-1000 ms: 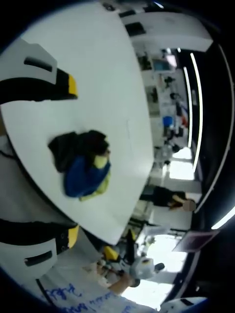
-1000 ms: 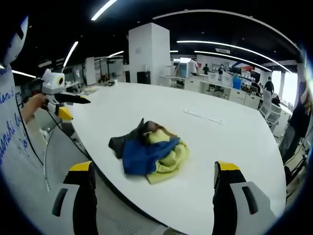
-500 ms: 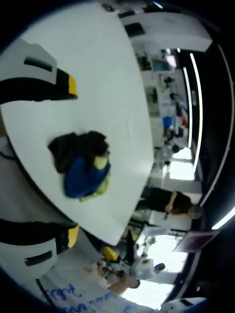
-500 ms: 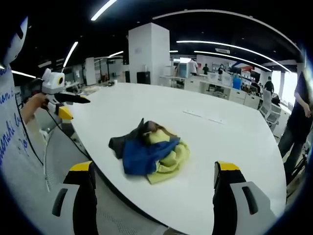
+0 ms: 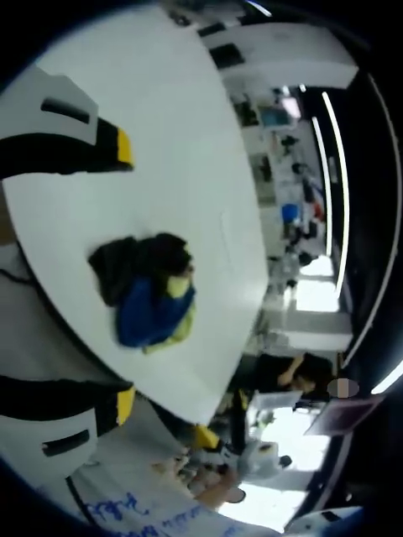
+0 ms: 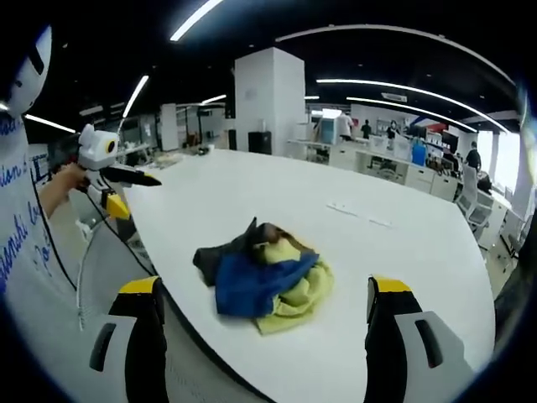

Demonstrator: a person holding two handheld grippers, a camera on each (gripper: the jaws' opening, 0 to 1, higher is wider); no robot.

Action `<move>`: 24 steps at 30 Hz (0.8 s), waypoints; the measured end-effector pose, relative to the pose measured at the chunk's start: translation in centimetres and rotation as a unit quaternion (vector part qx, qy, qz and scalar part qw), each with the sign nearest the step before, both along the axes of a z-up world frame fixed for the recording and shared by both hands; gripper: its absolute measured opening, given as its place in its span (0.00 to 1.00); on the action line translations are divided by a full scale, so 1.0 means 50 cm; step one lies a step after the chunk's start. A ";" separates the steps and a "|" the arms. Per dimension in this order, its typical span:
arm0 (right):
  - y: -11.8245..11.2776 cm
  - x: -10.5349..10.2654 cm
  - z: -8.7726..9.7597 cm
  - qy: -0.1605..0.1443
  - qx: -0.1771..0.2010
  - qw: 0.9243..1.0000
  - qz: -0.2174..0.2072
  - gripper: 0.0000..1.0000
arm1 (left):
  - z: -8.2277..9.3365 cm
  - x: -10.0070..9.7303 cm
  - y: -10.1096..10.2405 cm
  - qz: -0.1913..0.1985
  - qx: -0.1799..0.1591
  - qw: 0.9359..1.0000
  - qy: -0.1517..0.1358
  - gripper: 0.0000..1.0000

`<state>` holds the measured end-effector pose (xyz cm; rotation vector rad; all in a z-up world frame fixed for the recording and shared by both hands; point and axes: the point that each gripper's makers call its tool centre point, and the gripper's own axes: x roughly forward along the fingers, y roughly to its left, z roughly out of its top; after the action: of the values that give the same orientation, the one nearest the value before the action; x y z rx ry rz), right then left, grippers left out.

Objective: Fold the garment on the visible template until the final outline fits inside the template.

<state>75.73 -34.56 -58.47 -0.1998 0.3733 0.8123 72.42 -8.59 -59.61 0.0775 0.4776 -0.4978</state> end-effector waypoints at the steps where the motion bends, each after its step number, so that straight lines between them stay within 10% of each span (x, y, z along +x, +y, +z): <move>1: 0.005 0.011 0.003 -0.003 -0.002 1.000 0.007 1.00 | 0.002 0.000 0.002 0.003 -0.002 1.000 -0.002 0.98; 13: 0.080 0.123 0.023 -0.012 0.007 0.997 0.073 0.89 | 0.014 0.016 -0.004 -0.007 0.008 1.000 -0.015 0.70; 24: 0.112 0.239 -0.060 0.047 -0.037 0.994 0.092 0.61 | 0.004 0.020 -0.008 -0.009 0.008 1.000 0.001 0.68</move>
<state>87.66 -28.94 -61.47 -0.2696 0.4786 0.9928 73.41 -9.00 -59.43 0.0964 0.4831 -0.5127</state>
